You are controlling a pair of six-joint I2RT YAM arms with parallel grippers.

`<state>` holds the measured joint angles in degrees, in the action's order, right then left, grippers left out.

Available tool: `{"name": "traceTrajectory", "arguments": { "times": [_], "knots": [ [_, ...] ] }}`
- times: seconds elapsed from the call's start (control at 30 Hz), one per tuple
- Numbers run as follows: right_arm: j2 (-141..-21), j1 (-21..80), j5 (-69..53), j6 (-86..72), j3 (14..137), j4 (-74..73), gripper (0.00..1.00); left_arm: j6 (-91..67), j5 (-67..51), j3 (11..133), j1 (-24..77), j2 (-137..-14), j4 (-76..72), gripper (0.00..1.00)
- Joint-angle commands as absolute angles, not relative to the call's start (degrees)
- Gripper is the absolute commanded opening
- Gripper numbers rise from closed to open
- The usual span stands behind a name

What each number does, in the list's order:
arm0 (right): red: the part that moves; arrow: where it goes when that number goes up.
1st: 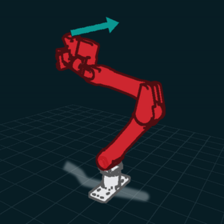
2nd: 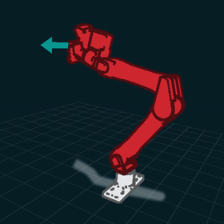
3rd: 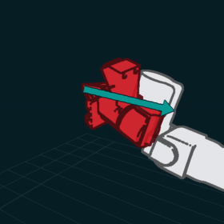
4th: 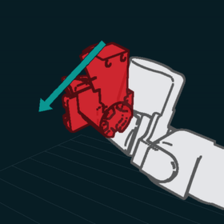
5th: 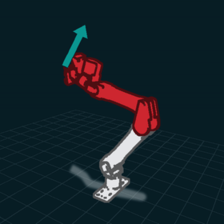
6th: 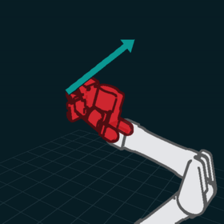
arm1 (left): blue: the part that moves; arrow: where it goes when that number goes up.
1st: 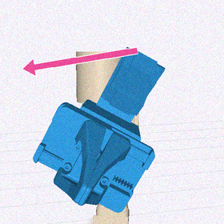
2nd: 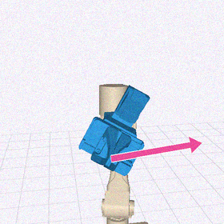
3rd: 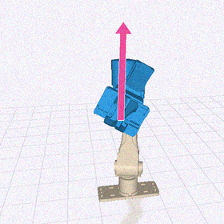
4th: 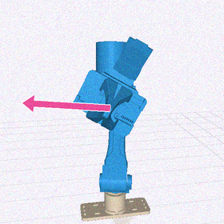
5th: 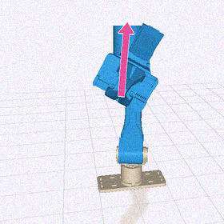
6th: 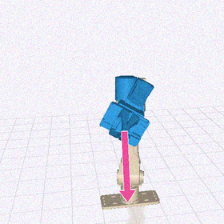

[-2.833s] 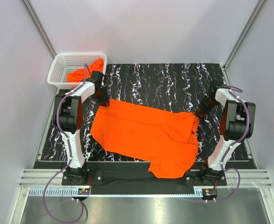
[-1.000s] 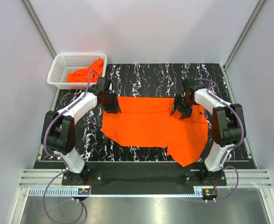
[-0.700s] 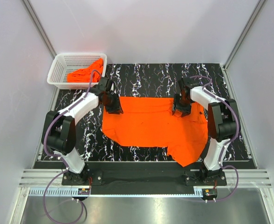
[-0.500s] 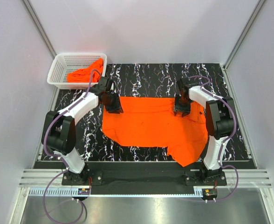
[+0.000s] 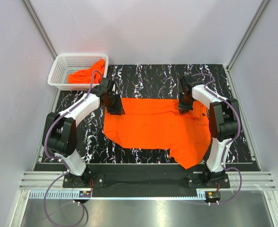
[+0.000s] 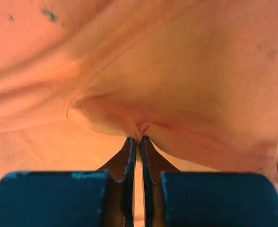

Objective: Fold and stack the t-shirts
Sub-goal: Fold the tshirt

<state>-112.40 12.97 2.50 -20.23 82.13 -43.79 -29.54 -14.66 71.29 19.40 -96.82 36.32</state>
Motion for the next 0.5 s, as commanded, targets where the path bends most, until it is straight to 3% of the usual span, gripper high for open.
{"name": "traceTrajectory", "arguments": {
  "times": [0.0, 0.47],
  "knots": [
    [-107.5, 13.27, 0.09, -23.55, 80.34, -45.88, 0.02, -28.48, -15.12, 74.0, 18.9, -97.21, 35.16, 0.3],
    [-101.08, 13.36, -4.22, -32.34, 74.89, -48.16, 0.0, -28.83, -15.03, 77.43, 17.4, -100.98, 35.16, 0.3]
  ]
}}
